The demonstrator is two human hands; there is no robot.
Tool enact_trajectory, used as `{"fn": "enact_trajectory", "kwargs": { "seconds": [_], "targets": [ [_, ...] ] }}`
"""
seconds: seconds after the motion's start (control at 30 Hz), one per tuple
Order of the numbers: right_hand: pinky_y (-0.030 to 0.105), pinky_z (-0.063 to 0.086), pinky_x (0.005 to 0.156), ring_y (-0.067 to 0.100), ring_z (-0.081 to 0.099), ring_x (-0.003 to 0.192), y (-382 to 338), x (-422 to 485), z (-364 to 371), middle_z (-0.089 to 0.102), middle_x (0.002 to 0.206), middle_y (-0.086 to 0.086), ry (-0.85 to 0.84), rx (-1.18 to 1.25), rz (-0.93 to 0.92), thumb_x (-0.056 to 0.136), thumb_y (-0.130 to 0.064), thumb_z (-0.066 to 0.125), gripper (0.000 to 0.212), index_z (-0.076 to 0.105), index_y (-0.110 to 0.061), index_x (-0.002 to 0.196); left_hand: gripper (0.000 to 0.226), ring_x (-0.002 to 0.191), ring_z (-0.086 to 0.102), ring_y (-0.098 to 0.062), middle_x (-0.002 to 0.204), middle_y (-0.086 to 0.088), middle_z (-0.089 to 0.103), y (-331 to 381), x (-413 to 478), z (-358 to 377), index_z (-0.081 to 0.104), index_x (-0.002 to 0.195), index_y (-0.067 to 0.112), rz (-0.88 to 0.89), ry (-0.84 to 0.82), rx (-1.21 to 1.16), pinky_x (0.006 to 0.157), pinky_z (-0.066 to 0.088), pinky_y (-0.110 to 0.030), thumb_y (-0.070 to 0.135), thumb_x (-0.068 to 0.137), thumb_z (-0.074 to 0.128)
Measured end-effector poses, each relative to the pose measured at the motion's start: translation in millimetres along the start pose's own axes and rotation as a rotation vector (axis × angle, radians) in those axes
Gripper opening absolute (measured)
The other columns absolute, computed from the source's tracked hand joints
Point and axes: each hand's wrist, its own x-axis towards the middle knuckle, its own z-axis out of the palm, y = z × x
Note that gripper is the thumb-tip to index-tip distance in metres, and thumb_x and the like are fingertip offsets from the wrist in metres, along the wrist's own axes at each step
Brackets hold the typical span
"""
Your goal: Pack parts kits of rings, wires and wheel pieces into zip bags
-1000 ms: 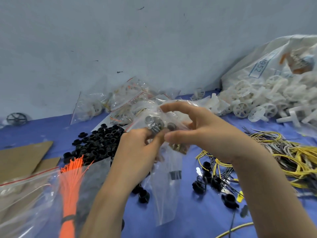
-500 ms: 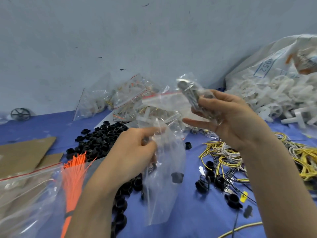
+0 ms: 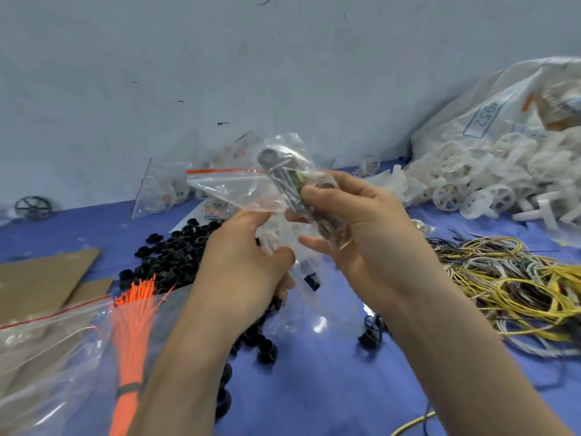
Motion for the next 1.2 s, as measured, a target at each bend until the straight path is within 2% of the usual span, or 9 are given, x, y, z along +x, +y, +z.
{"fn": "enact_trajectory", "kwargs": {
  "seconds": [0.1,0.2,0.37,0.6,0.77,0.87,1.0,1.1,1.2],
  "targets": [
    [0.022,0.038,0.048,0.018,0.049,0.059,2,2,-8,0.062,0.076,0.019,0.024,-0.351,-0.138,0.08,0.005,0.064,0.016,0.063,-0.01,0.084,0.045,0.035,0.054,-0.009,0.049,-0.004,0.065,3,0,-1,0.046,0.077,0.042,-0.031,0.023,-0.058,0.037,0.04,-0.013,-0.001,0.086,0.061],
    [0.019,0.037,0.046,0.014,0.043,0.049,-2,6,-17,0.051,0.054,-0.01,-0.069,-0.703,-0.211,0.078,0.008,0.063,0.016,0.061,-0.008,0.077,0.031,0.034,0.054,-0.01,0.047,-0.004,0.063,0,2,-2,0.059,0.079,0.026,-0.032,-0.002,-0.117,0.037,0.04,-0.014,-0.005,0.083,0.06],
    [0.009,0.035,0.051,-0.001,0.046,0.05,-10,7,-31,0.053,0.053,-0.019,-0.151,-1.097,-0.195,0.077,0.004,0.061,0.02,0.064,-0.015,0.073,0.016,0.035,0.055,-0.011,0.046,-0.004,0.063,-7,3,6,0.065,0.073,0.004,-0.042,-0.109,-0.084,0.04,0.041,-0.015,-0.007,0.08,0.057],
    [0.023,0.047,0.063,0.012,0.058,0.074,-27,-2,-39,0.064,0.077,-0.007,-0.178,-1.403,-0.132,0.079,-0.006,0.059,0.02,0.065,-0.024,0.074,0.035,0.038,0.057,-0.006,0.047,0.002,0.065,-1,-2,20,0.062,0.052,0.023,-0.025,-0.171,-0.006,0.042,0.041,-0.01,-0.002,0.077,0.058],
    [0.029,0.052,0.072,0.023,0.063,0.088,-21,1,-41,0.069,0.097,0.004,-0.206,-1.63,0.099,0.084,-0.008,0.058,0.02,0.072,-0.018,0.095,0.066,0.036,0.052,-0.008,0.087,0.005,0.065,8,-5,22,0.055,0.128,0.033,0.059,-0.176,-0.038,0.041,0.041,-0.012,-0.01,0.078,0.054],
    [0.025,0.048,0.077,0.018,0.062,0.099,-23,2,-46,0.063,0.117,-0.001,-0.24,-1.613,0.155,0.088,-0.018,0.06,0.036,0.061,-0.026,0.123,0.075,0.039,0.055,-0.011,0.124,0.032,0.054,6,-5,18,0.049,0.133,0.041,0.109,-0.153,-0.04,0.04,0.043,-0.015,-0.01,0.079,0.054],
    [0.034,0.05,0.094,0.006,0.064,0.102,-40,-7,-49,0.071,0.107,-0.006,-0.248,-1.267,-0.112,0.087,-0.024,0.065,0.026,0.069,-0.026,0.112,0.069,0.038,0.055,-0.012,0.083,0.01,0.065,-2,0,10,0.056,0.104,0.066,0.098,-0.037,-0.128,0.038,0.042,-0.016,0.002,0.078,0.059],
    [0.034,0.055,0.084,0.01,0.071,0.082,-53,-7,-65,0.075,0.081,-0.003,-0.078,-0.894,-0.377,0.084,-0.016,0.063,0.013,0.074,-0.021,0.09,0.068,0.042,0.059,-0.01,0.076,0.018,0.071,-12,9,0,0.052,0.112,0.069,0.103,0.095,-0.168,0.042,0.047,-0.016,0.018,0.067,0.05],
    [0.032,0.056,0.078,0.014,0.071,0.074,-51,10,-110,0.074,0.077,0.001,0.15,-0.968,-0.27,0.085,-0.008,0.06,0.017,0.072,-0.02,0.086,0.071,0.04,0.057,-0.007,0.078,0.02,0.073,-22,14,-7,0.052,0.123,0.062,0.111,0.185,-0.147,0.05,0.053,-0.029,0.017,0.068,0.048]
  ]
}}
